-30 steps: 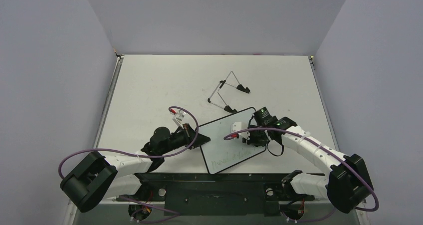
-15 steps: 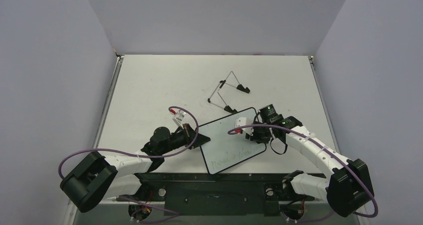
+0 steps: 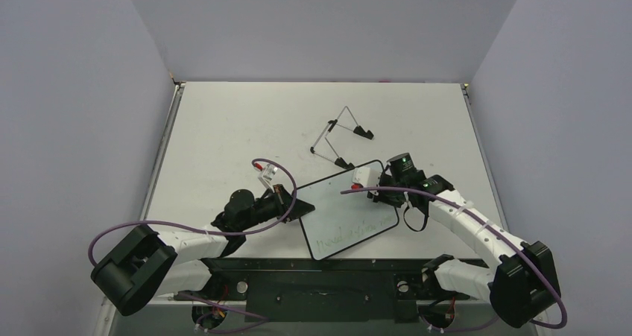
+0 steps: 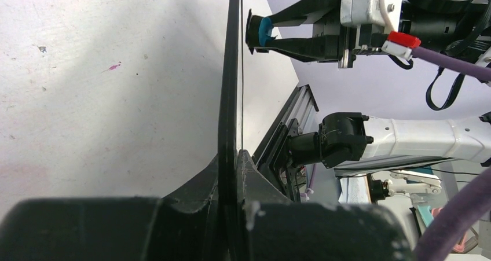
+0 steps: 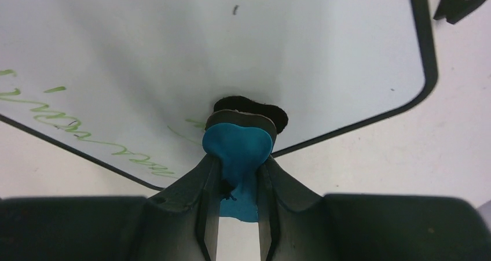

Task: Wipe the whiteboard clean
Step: Erase the whiteboard at the center of the board.

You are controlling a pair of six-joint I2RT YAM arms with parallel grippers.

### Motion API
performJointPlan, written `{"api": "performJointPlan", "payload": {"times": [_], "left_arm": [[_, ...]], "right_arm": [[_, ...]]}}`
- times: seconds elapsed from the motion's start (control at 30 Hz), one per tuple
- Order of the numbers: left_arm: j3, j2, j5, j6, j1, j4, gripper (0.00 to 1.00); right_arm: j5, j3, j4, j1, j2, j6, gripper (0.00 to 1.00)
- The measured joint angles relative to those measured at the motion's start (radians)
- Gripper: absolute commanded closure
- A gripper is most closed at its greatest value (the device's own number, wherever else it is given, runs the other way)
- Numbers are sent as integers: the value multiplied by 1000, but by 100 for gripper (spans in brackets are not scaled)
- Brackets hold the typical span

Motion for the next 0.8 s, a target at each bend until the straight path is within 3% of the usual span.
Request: {"api": "performJointPlan", "payload": {"times": [0.2,0.5,0.8], "left_arm": [[0,13,0,-12,0,12,100],[0,14,-1,-13,0,16,100],[0,13,-17,-6,2,6,100]], "right_arm": [[13,0,11,-5,-8,6,100],[-124,0,-135,82,-4,-132,100],[86,-4,-18,58,63,0,100]]}}
